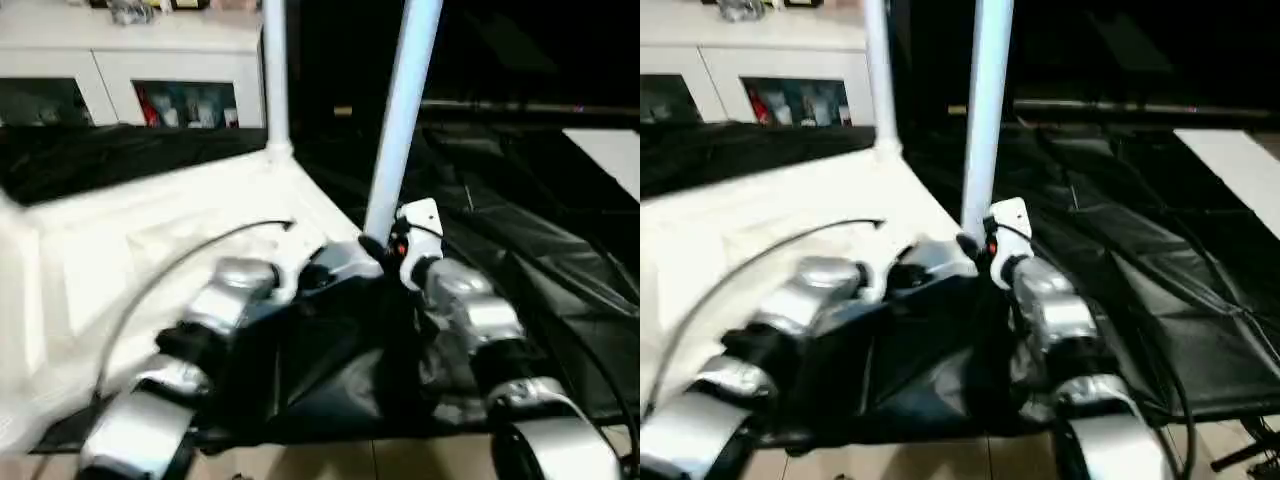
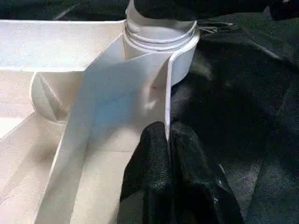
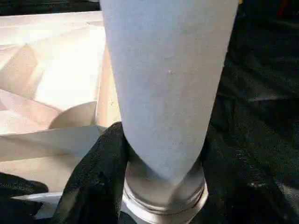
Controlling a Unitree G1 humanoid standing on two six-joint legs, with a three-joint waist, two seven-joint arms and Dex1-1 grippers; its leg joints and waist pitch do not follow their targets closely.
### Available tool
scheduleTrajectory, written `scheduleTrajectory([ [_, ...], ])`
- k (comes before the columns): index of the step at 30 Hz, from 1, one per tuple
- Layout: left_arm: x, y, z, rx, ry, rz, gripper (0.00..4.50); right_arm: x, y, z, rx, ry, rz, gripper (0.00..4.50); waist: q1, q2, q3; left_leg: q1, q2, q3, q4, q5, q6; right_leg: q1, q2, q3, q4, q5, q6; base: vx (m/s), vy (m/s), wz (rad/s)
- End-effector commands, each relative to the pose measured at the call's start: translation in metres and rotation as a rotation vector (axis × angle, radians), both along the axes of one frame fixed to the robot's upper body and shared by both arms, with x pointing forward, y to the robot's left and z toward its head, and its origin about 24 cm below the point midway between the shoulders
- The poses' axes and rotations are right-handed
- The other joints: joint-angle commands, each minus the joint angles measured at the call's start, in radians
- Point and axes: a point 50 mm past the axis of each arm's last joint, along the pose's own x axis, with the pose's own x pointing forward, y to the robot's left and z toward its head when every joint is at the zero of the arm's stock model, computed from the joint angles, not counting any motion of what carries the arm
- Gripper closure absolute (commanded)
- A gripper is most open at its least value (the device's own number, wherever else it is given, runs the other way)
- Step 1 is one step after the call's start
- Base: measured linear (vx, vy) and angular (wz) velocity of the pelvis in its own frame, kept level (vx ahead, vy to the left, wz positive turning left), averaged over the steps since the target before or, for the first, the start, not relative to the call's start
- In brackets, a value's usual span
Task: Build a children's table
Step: Rotate leg to tighten
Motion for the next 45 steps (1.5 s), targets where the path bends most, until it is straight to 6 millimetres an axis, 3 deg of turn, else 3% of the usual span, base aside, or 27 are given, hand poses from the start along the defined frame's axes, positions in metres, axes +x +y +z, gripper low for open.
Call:
scheduleTrajectory([
  [1,0.006,-0.007,0.006,0.009,-0.051,0.042,4.5,-0.017,0.043,-0.014,0.024,0.047,0.208,2.54,-0.002,-0.002,-0.057,0.011,0.013,-0.008,-0.071,-0.374,-0.001,0.031,-0.055,0.037,-0.103,-0.507,-0.087,0.0,0.0,0.0],
  [2,0.006,-0.007,0.006,0.006,-0.051,0.037,4.5,-0.017,0.043,-0.013,0.029,0.039,0.213,2.54,-0.001,-0.003,-0.057,0.011,0.014,-0.007,-0.071,-0.37,0.002,0.031,-0.056,0.037,-0.102,-0.499,-0.092,0.0,0.0,0.0],
  [5,0.003,-0.002,0.008,-0.019,-0.059,-0.029,4.5,-0.014,0.033,-0.006,0.052,-0.002,0.246,1.85,0.002,-0.003,-0.06,0.008,0.014,-0.007,-0.072,-0.354,0.007,0.035,-0.056,0.038,-0.098,-0.475,-0.098,0.0,0.0,0.0],
  [8,0.0,0.004,0.008,-0.031,-0.055,-0.086,4.5,-0.013,0.022,0.0,0.042,-0.03,0.295,1.79,0.005,-0.005,-0.062,0.002,0.016,-0.004,-0.07,-0.319,0.021,0.039,-0.055,0.042,-0.089,-0.41,-0.121,0.0,0.0,0.0],
  [10,-0.004,0.012,0.009,-0.044,-0.047,-0.144,4.5,-0.014,0.011,0.003,0.022,-0.036,0.389,1.4,0.008,-0.005,-0.063,0.0,0.018,-0.003,-0.069,-0.296,0.025,0.042,-0.056,0.043,-0.083,-0.367,-0.137,0.0,0.0,0.0],
  [12,-0.01,0.019,0.011,-0.064,-0.05,-0.233,4.5,-0.019,-0.001,0.006,-0.007,-0.032,0.495,1.32,0.013,-0.003,-0.067,-0.004,0.021,-0.003,-0.066,-0.258,0.038,0.05,-0.054,0.042,-0.071,-0.284,-0.162,0.0,0.0,0.0],
  [15,-0.02,0.03,0.015,-0.097,-0.017,-0.344,4.5,-0.026,-0.018,0.011,-0.032,-0.012,0.628,1.32,0.013,0.0,-0.068,-0.006,0.024,0.002,-0.061,-0.225,0.052,0.051,-0.05,0.042,-0.058,-0.201,-0.205,0.0,0.0,0.0],
  [20,-0.029,0.041,0.016,-0.102,0.03,-0.426,4.5,-0.032,-0.028,0.016,-0.024,0.006,0.715,1.32,0.019,0.007,-0.07,0.0,0.03,0.005,-0.057,-0.215,0.062,0.044,-0.049,0.043,-0.047,-0.127,-0.257,0.0,0.0,0.0],
  [24,-0.044,0.056,0.015,-0.101,0.139,-0.519,4.5,-0.042,-0.038,0.02,0.019,0.05,0.842,1.32,0.029,0.01,-0.066,0.005,0.033,0.005,-0.061,-0.263,0.052,0.043,-0.049,0.045,-0.05,-0.167,-0.255,0.0,0.0,0.0],
  [30,-0.045,0.058,0.017,-0.121,0.146,-0.519,4.5,-0.048,-0.036,0.018,0.052,0.091,0.902,1.95,0.036,0.006,-0.063,0.004,0.029,0.004,-0.064,-0.289,0.024,0.042,-0.055,0.046,-0.061,-0.277,-0.215,0.0,0.0,0.0],
  [33,-0.046,0.058,0.018,-0.124,0.147,-0.518,4.5,-0.051,-0.035,0.016,0.054,0.109,0.923,2.25,0.037,0.004,-0.064,0.002,0.029,0.002,-0.064,-0.274,0.023,0.042,-0.055,0.046,-0.061,-0.282,-0.203,0.0,0.0,0.0],
  [37,-0.047,0.058,0.018,-0.125,0.148,-0.514,4.5,-0.052,-0.034,0.015,0.059,0.116,0.927,2.41,0.036,0.005,-0.067,0.001,0.028,0.003,-0.062,-0.25,0.028,0.043,-0.052,0.045,-0.056,-0.237,-0.214,0.0,0.0,0.0],
  [40,-0.04,0.057,0.016,-0.099,0.111,-0.433,4.5,-0.047,-0.031,0.01,0.043,0.108,0.837,2.44,0.035,0.004,-0.067,0.0,0.027,0.003,-0.06,-0.24,0.03,0.043,-0.052,0.045,-0.054,-0.222,-0.219,0.0,0.0,0.0],
  [42,-0.025,0.054,0.012,-0.051,0.059,-0.273,4.5,-0.032,-0.029,-0.002,-0.03,0.096,0.6,2.46,0.032,0.004,-0.065,0.0,0.024,0.003,-0.061,-0.248,0.02,0.039,-0.054,0.045,-0.058,-0.248,-0.213,0.0,0.0,0.0],
  [43,-0.024,0.053,0.012,-0.049,0.057,-0.266,4.5,-0.032,-0.029,-0.003,-0.033,0.096,0.588,2.46,0.028,0.002,-0.063,0.005,0.021,0.002,-0.063,-0.27,-0.002,0.038,-0.055,0.044,-0.065,-0.299,-0.199,0.0,0.0,0.0],
  [45,-0.017,0.05,0.01,-0.028,0.034,-0.184,4.5,-0.026,-0.028,-0.009,-0.053,0.099,0.468,2.5,0.02,0.0,-0.061,0.001,0.019,-0.002,-0.066,-0.28,-0.017,0.042,-0.057,0.043,-0.069,-0.363,-0.169,0.0,0.0,0.0],
])
